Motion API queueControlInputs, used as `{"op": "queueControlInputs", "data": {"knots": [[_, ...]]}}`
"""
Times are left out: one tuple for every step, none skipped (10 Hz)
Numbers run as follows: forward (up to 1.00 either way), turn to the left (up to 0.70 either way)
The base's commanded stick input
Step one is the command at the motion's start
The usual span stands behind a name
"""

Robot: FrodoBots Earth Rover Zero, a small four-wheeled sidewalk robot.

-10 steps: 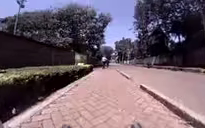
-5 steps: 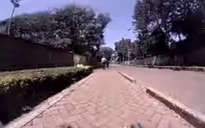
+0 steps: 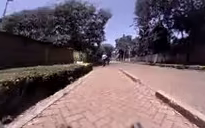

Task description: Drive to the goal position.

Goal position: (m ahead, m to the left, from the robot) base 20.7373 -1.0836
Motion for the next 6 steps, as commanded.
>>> {"op": "queueControlInputs", "data": {"knots": [[0.85, 0.00], [0.85, 0.00], [0.85, 0.00], [0.85, 0.00], [0.85, 0.00], [0.85, 0.00]]}}
